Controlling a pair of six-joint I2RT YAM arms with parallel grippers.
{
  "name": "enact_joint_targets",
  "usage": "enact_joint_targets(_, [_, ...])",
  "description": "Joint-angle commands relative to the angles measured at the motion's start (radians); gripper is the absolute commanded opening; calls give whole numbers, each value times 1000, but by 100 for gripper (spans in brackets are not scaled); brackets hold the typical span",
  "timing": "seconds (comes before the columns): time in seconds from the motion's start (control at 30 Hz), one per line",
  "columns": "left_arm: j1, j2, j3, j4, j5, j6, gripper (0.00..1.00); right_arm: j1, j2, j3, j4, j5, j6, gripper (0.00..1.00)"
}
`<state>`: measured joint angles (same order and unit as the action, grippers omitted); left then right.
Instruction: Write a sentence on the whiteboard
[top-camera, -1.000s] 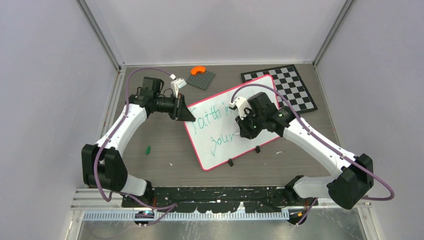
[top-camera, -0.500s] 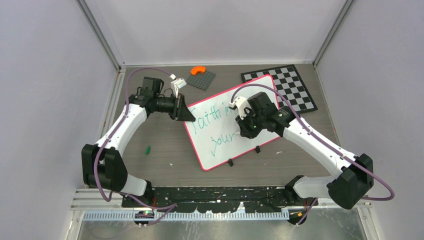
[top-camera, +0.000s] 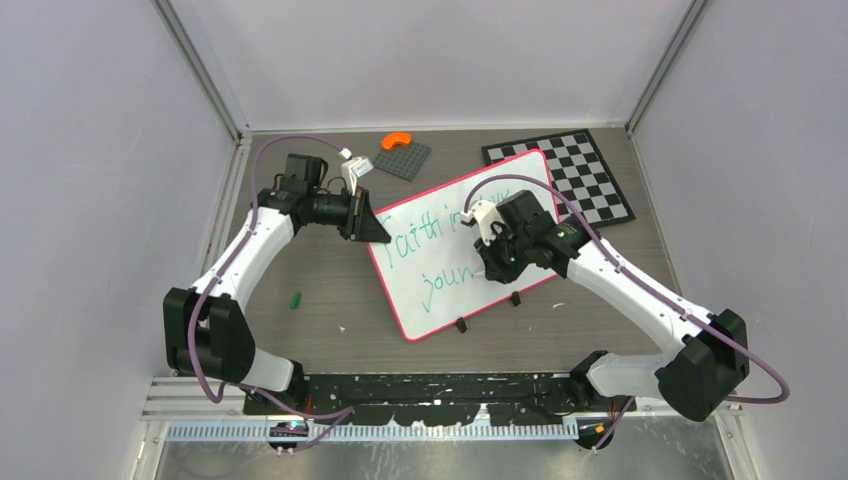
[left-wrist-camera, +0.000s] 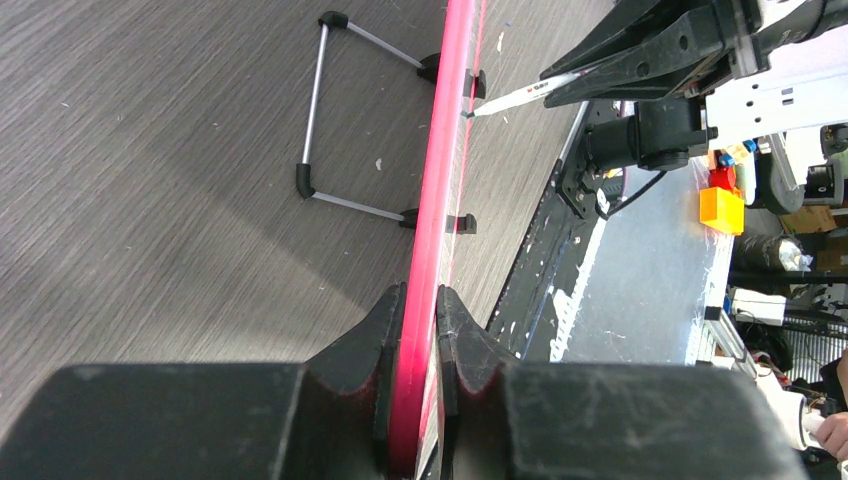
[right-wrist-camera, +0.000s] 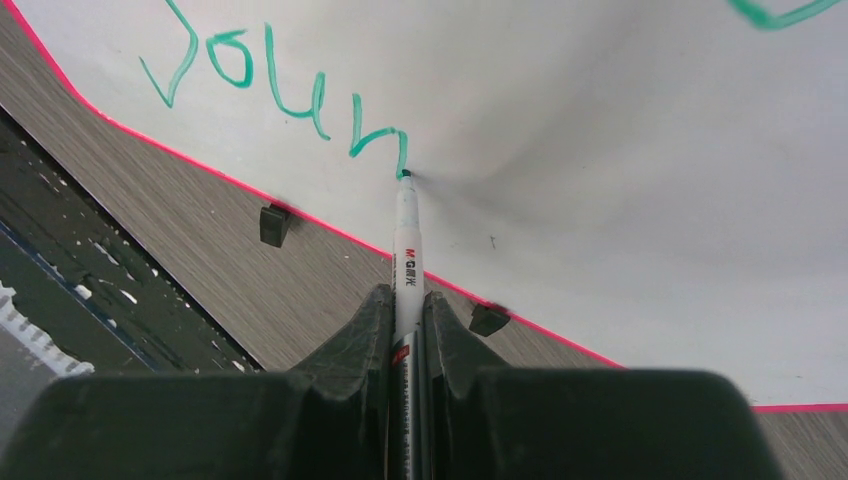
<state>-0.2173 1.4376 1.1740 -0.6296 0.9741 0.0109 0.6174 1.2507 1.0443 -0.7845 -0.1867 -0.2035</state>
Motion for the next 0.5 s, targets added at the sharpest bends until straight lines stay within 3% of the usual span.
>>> enact_joint_targets(0.0, [-5,28,10,-8,-117,46,0,-8,3,94,48,23,-2,0])
enact_joint_targets(0.47, [-6,34,14,-15,-119,52,0,-64,-10,49,39,33,-24,0])
